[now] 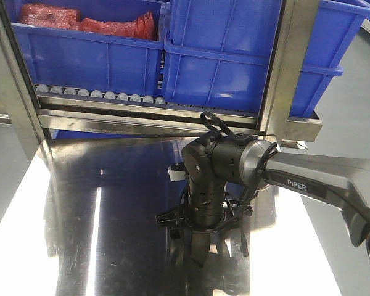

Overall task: Move and align brake pads A on conveyor
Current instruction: 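Close the right gripper on the brake pad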

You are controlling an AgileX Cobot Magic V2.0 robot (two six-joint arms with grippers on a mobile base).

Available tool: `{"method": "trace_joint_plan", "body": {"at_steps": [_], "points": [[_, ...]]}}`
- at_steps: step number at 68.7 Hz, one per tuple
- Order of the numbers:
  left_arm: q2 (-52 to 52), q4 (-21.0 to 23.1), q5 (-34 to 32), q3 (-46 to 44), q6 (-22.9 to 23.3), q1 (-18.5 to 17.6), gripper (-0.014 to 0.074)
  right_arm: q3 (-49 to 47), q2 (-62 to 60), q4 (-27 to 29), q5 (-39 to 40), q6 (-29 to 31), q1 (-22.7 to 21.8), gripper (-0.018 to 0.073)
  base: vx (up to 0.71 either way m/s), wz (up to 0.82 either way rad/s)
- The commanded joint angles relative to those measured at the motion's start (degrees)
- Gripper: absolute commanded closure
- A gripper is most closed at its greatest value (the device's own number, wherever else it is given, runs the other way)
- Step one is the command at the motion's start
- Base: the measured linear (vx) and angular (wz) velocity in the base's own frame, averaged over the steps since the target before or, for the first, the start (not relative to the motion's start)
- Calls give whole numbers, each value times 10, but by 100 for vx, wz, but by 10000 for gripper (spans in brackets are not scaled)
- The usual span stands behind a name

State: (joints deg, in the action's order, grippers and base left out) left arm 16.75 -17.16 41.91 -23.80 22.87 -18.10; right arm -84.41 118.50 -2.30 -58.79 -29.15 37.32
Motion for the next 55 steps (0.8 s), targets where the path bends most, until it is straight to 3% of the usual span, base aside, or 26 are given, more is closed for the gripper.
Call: {"method": "trace_joint_plan", "body": {"at_steps": [1,55], "points": [[5,-7,-49,-16,0,0,603,-15,-33,-11,8,8,0,-9,0,0],[5,-7,-49,-16,0,0,603,-34,-33,-11,-3,21,0,27,0,0]]}}
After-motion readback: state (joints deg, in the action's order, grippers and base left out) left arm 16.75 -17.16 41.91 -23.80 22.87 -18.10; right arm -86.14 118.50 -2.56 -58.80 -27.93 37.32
